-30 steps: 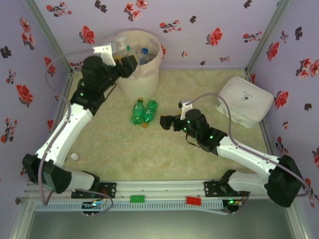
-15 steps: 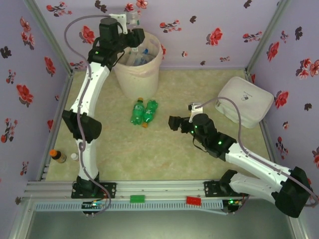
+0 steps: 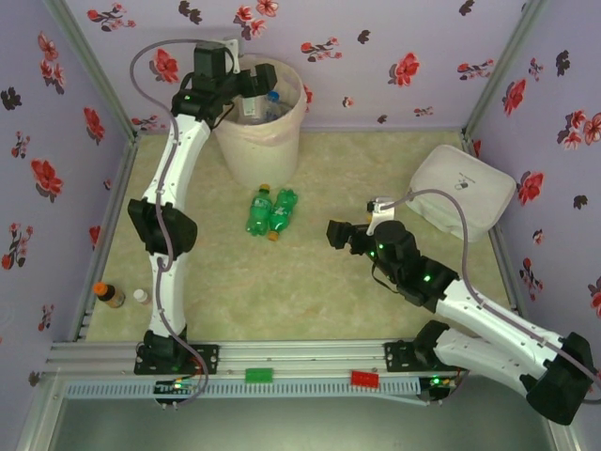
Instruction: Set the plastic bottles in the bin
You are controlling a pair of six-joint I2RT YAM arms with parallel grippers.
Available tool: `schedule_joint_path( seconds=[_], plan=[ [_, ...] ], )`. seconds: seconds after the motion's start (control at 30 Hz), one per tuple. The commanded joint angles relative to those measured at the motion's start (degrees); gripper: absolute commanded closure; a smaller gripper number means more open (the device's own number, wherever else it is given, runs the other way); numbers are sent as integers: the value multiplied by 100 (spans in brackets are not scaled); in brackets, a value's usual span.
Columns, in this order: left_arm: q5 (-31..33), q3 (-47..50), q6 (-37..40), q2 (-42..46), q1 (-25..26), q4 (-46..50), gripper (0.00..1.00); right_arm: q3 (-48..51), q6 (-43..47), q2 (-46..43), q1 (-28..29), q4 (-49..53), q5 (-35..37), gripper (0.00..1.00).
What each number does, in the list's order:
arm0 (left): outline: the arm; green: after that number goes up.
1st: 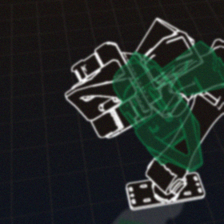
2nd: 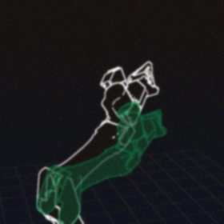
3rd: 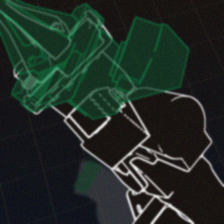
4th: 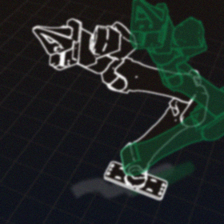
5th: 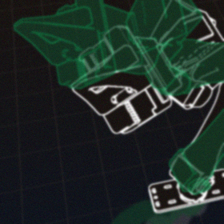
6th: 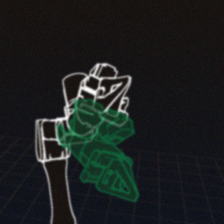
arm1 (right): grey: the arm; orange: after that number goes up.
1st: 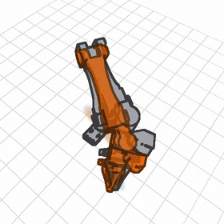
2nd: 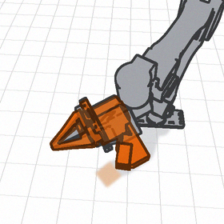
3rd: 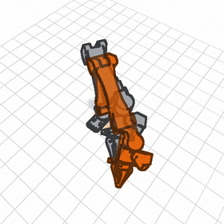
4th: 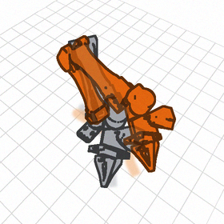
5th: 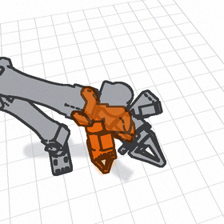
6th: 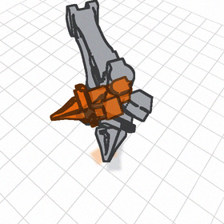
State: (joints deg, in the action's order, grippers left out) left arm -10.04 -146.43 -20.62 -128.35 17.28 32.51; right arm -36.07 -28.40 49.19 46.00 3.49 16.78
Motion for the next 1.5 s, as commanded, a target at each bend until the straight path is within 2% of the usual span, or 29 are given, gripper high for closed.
schedule_joint_path(
  seconds=[0.0, 0.13, 0.23, 0.47, 0.63, 0.83, 0.93, 1.13, 1.47],
  plan=[
    [29, -185, 112, 260, -29, 133, 0, 61, -87, -76, -34, 21, 203, 0],
    [-6, 90, 250, 821, -20, 141, 0, 98, -91, 83, -34, -245, 169, 0],
    [-61, 850, 330, 1500, 4, -83, 0, 122, -87, 352, -30, -533, 112, 0],
    [-252, 4065, 221, 3629, 125, -1315, 0, -135, 23, 1172, -32, -939, -30, 1],
    [-233, 6758, -222, 5142, 167, -2319, 0, -378, 31, 1664, -49, -973, 8, 0],
    [-44, 9039, -730, 6285, 305, -2785, 0, -620, -329, 2254, -107, -937, 41, 1],
    [46, 9676, -843, 6339, 380, -2801, 2, -713, -532, 2478, -130, -893, 171, 1],
    [413, 9958, -873, 5774, 496, -2691, 5, -721, -759, 2582, -221, -839, 493, 0],
    [516, 8880, -733, 3870, 565, -2264, 11, -600, -804, 2092, -329, -230, 639, 0]
  ],
)
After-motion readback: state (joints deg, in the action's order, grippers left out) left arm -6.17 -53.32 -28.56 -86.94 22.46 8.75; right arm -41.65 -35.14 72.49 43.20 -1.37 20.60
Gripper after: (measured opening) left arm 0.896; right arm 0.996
